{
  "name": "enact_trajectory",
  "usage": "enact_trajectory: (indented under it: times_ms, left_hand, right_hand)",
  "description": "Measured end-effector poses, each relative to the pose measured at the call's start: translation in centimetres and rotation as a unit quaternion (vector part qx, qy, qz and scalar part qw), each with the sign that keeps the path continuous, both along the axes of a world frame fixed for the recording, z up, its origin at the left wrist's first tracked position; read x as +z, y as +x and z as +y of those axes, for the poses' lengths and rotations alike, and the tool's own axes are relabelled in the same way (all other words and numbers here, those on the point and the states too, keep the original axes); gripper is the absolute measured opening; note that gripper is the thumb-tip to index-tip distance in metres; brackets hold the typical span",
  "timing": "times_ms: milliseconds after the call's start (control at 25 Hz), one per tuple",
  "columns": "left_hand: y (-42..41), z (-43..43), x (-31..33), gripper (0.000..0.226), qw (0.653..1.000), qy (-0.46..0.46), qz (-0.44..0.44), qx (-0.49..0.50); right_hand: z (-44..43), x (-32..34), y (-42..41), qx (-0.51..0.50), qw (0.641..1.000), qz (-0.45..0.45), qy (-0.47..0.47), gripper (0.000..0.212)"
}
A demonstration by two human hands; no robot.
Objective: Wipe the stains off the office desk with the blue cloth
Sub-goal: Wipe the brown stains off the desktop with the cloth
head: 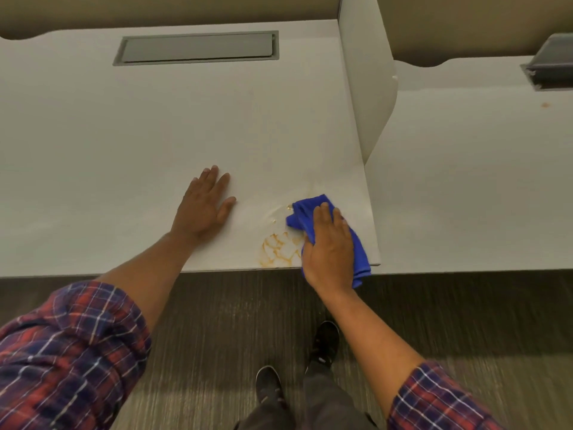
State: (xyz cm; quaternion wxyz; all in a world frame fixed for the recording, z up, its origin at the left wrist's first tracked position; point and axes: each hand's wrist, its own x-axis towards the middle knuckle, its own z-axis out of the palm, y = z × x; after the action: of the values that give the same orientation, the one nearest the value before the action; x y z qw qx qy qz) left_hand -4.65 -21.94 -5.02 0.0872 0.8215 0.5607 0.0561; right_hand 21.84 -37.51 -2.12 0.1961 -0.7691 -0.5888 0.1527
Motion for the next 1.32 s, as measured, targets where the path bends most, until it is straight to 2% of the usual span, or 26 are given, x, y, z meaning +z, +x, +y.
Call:
enact_trajectory:
  times_ms: [120,160,240,320,400,520,600,720,920,1000,1040,1120,1200,1240,1320]
  left_hand:
    - [-0.5,-1.1,-0.3,0.070,1.000,0.020,-0.006,-0.001]
    - [-0.4,-1.1,-0.2,0.070,1.000,0.027,-0.010,-0.001]
    - [-0.3,-1.0,-0.2,0.068,0.999,0.036,-0.021,0.005]
    - [-0.2,-1.0,-0.2,0.066,0.999,0.038,-0.027,0.011]
    - [-0.2,-1.1,-0.1,0.065,0.999,0.035,-0.031,0.009]
    - [-0.2,-1.0,0.1,0.065,0.999,0.028,-0.029,0.008]
    - [-0.2,-1.1,0.3,0.064,0.999,0.023,-0.028,0.012]
    - [-0.1,-1.2,0.4,0.065,0.999,0.018,-0.034,0.013]
    - [-0.2,-1.0,1.0,0.066,0.999,-0.005,-0.048,0.009]
    - [-0.2,-1.1,1.2,0.067,0.998,-0.014,-0.055,0.009]
    - [-0.3,-1.0,1.3,0.068,0.998,-0.025,-0.060,0.007]
    - [-0.8,-0.8,1.7,0.070,0.994,-0.063,-0.087,-0.004]
    - [-2.1,-0.7,2.2,0.073,0.992,-0.081,-0.096,-0.020]
    - [-3.1,-0.8,2.3,0.074,0.994,-0.064,-0.083,-0.022]
    - [-5.5,-1.2,2.2,0.078,0.998,-0.023,-0.050,0.000]
  right_hand:
    - [0.0,0.3,-2.3,0.081,0.996,0.046,0.004,0.062]
    - [0.3,0.6,-1.9,0.059,0.996,0.071,0.015,0.061]
    - [0.9,1.3,0.2,-0.066,0.989,0.115,0.071,0.055]
    - [2.2,1.7,2.8,-0.169,0.972,0.100,0.127,0.050]
    - [3.7,1.8,4.5,-0.174,0.975,0.069,0.121,0.051]
    - [5.3,0.4,4.0,-0.076,0.997,-0.016,0.007,0.059]
    - [5.9,-0.7,3.4,-0.021,0.996,-0.083,-0.009,0.060]
    - [6.4,-0.6,1.7,0.013,0.998,-0.055,0.008,0.060]
    - [4.3,-0.5,-3.2,0.219,0.976,-0.003,0.002,0.063]
    - [3.9,0.0,-2.4,0.242,0.970,-0.003,0.002,0.061]
    - [3.8,0.3,-1.7,0.216,0.976,0.004,0.007,0.059]
    - [3.9,0.9,0.1,0.073,0.994,0.077,0.027,0.053]
    - [4.6,1.9,2.1,-0.100,0.975,0.184,0.080,0.050]
    - [5.3,2.2,3.0,-0.153,0.958,0.213,0.113,0.047]
    - [7.1,2.5,4.7,-0.161,0.957,0.201,0.135,0.043]
